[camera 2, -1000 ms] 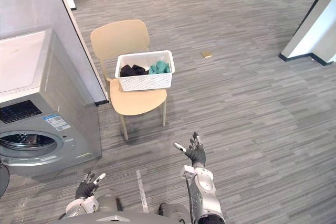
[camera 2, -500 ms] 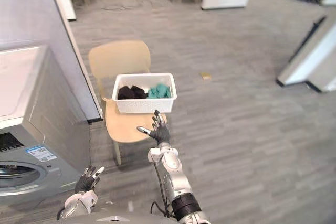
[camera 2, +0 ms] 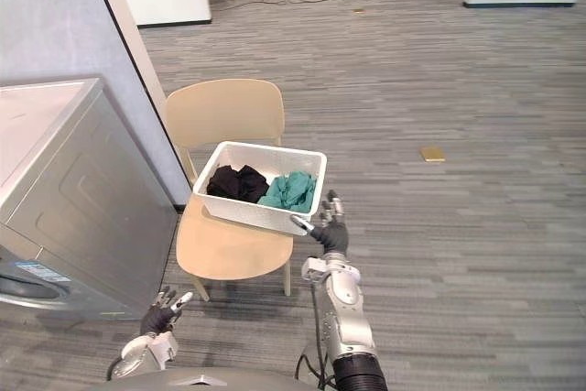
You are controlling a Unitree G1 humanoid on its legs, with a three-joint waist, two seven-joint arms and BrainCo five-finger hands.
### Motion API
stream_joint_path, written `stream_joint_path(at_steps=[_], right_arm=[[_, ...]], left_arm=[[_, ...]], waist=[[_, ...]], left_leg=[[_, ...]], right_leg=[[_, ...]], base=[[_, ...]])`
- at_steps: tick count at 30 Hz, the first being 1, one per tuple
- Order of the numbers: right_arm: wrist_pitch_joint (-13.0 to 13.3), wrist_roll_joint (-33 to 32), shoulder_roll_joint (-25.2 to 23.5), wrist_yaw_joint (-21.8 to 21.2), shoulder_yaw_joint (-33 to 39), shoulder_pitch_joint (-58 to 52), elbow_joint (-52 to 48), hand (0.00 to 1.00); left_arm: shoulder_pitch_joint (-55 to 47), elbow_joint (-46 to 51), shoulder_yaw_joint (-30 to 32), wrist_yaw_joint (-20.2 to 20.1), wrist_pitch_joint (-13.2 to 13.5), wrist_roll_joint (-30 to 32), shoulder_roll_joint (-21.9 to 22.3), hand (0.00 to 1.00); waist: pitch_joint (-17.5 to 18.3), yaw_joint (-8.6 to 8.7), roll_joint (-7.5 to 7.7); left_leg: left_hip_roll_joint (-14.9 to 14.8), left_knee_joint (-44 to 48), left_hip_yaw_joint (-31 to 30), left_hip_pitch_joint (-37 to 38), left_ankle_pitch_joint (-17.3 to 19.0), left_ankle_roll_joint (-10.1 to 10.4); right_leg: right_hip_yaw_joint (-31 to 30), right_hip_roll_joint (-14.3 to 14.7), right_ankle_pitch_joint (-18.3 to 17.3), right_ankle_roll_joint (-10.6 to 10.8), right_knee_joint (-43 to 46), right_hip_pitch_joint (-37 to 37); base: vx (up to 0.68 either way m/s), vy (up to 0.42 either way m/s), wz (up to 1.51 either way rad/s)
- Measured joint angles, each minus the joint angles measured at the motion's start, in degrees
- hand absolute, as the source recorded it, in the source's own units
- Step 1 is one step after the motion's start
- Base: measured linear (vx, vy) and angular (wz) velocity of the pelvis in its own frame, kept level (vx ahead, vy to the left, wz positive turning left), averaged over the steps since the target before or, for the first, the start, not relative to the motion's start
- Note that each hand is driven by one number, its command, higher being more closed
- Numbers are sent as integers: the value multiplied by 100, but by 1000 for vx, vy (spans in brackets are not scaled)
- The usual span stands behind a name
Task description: Pick up the laundry basket with both hands and put the clothes into the washing machine.
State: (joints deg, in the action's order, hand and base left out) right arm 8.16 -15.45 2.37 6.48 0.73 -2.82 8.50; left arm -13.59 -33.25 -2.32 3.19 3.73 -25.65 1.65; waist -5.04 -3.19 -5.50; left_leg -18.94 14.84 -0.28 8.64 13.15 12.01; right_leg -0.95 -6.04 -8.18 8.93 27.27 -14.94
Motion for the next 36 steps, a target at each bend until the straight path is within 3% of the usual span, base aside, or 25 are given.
stream_joint_path(at_steps=[1,3,4,6,8,9,10,11,13,14,15,18,20,24,32,36], right_arm=[[3,6,-21,-9,-10,0,-214,0],[14,17,-19,-10,-6,28,-393,0],[15,98,-16,2,13,30,-543,0],[21,491,35,55,73,98,-608,0],[18,849,94,204,198,213,-614,0],[8,1097,173,297,353,373,-614,0],[-1,1206,211,320,424,473,-614,0],[-88,1554,356,407,510,678,-611,0],[-181,1866,573,442,520,932,-500,0],[-228,2031,685,496,509,1192,-289,0],[-286,2067,709,506,506,1439,-90,0],[-469,2357,731,484,371,2037,304,0],[-558,2597,792,486,301,2722,792,0],[-724,2711,1238,508,124,4438,2120,0],[-927,2710,1807,608,101,5410,3091,0],[-960,2679,2235,604,77,6094,4063,0]], left_arm=[[-5,-4,36,-16,2,-5,23,0],[11,6,144,-26,2,-7,50,0],[30,15,256,-26,2,-6,58,0],[-56,17,281,-26,-9,-4,52,0],[-138,129,210,-44,-38,2,73,0],[-139,278,209,-99,-39,2,81,0],[-142,369,208,-118,-37,0,88,0],[-139,556,207,-174,-36,-3,96,0],[-177,694,107,-249,-4,-10,46,0],[-189,782,-13,-267,0,-17,5,0],[-173,813,-128,-315,-1,-47,-66,0],[-145,847,-385,-420,-24,-126,-235,0],[-29,1003,-633,-517,-45,-202,-377,0],[341,1282,-972,-649,-47,-292,-592,0],[726,1303,-995,-601,-22,-277,-757,0],[864,1360,-928,-545,23,-278,-750,0]], waist=[[-12,-1,28],[-25,-6,49],[-88,-29,128],[-152,-118,182],[-188,-173,224],[-195,-182,231],[-188,-180,215],[-179,-176,175],[-167,-180,147],[-146,-250,137],[-200,-273,216],[-341,-319,250],[-616,-327,263],[-1168,-537,269],[-1872,-610,471],[-2036,-625,483]], left_leg=[[-194,98,-316,-228,-336,-67],[-350,483,-467,-586,-688,-600],[-500,986,-428,-1005,-1080,-1190],[-665,1421,-168,-1290,-1454,-1555],[-702,1711,327,-1436,-1352,-1575],[-554,1807,538,-1499,-1012,-1250],[-408,1783,642,-1520,-813,-1142],[-70,1583,765,-1554,-517,-983],[397,863,807,-1503,-427,-903],[560,401,786,-1297,-567,-515],[683,321,792,-1278,-601,-498],[766,536,744,-1528,-557,-573],[823,684,646,-1741,-526,-620],[812,805,664,-2495,-559,-566],[869,709,690,-3046,-849,-613],[815,813,633,-3432,-918,-612]], right_leg=[[366,90,-154,-197,43,122],[737,197,-154,-377,-167,365],[1057,279,-85,-546,-498,687],[1347,368,-51,-750,-742,1016],[1528,347,-71,-803,-876,1238],[1595,239,-67,-800,-977,1335],[1605,189,-44,-788,-1022,1347],[1636,90,12,-733,-1112,1347],[1683,-22,98,-596,-1218,1342],[1641,-79,191,-449,-1246,1297],[1635,-137,324,-375,-1390,1298],[1598,-166,609,-354,-1730,1300],[1604,-189,749,-337,-1880,1265],[1549,-167,1091,-346,-1992,600],[1573,-155,1575,-381,-2431,177],[1579,-98,1679,-420,-2430,-144]], base=[[177,-480,91],[138,-424,98],[90,-281,86],[114,-285,73],[105,-177,54],[86,-63,43],[99,-16,42],[52,54,21],[50,139,17],[70,156,7],[62,114,-6],[5,127,3],[-76,114,13],[-199,55,-8],[-74,14,-3],[-62,-18,-2]])
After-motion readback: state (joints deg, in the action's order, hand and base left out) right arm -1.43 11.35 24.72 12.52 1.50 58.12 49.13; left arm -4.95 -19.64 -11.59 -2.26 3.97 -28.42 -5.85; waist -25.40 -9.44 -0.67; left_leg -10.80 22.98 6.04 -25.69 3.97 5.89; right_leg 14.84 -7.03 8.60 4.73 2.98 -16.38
